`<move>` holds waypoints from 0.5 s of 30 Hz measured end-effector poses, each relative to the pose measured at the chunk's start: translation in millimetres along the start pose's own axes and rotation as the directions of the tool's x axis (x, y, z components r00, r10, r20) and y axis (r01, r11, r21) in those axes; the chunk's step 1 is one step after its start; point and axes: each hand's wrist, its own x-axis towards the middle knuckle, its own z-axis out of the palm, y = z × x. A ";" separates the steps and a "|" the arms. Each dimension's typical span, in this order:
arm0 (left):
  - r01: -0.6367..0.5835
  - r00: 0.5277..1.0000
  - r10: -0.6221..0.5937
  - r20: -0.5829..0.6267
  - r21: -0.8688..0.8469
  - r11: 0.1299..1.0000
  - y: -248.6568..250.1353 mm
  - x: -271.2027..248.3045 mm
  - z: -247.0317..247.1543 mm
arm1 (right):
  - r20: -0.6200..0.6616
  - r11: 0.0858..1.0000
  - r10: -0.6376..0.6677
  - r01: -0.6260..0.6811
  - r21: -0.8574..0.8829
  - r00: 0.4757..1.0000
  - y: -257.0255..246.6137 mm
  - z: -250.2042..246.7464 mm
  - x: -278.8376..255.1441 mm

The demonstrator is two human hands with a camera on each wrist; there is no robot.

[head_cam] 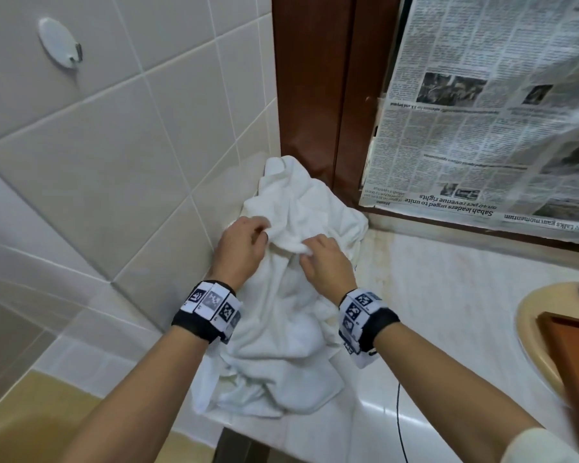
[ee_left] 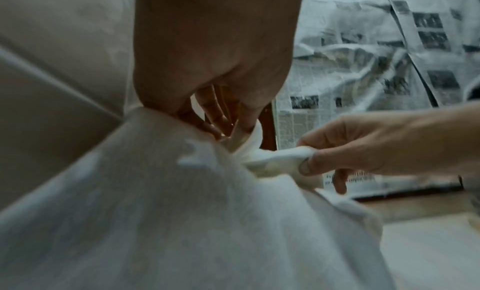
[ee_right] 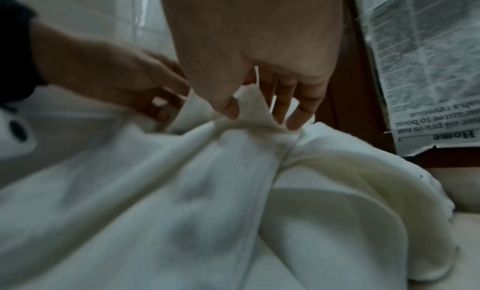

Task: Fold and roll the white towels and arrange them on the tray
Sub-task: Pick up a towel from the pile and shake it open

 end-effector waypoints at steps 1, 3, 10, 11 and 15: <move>0.042 0.998 -0.045 -0.033 -0.069 0.997 5.8 -1.3 -5.7 | -0.037 0.994 0.001 0.003 0.112 0.999 2.2 -6.8 0.6; 0.087 0.992 -0.103 -0.070 -0.201 0.976 18.8 -5.0 -18.6 | -0.149 0.959 0.023 0.020 0.283 0.989 4.1 -27.0 -1.5; 0.030 0.996 -0.056 -0.064 -0.353 0.935 70.6 -27.6 -59.7 | -0.268 0.909 0.128 -0.004 0.417 0.955 24.1 -130.1 -39.9; 0.027 0.998 -0.048 -0.052 -0.355 0.934 81.5 -32.5 -62.8 | -0.276 0.912 0.136 -0.011 0.411 0.952 28.7 -144.9 -47.8; -0.075 0.997 0.080 0.002 -0.302 0.950 121.8 -57.2 -59.9 | -0.306 0.916 0.181 -0.047 0.398 0.935 45.8 -205.0 -89.7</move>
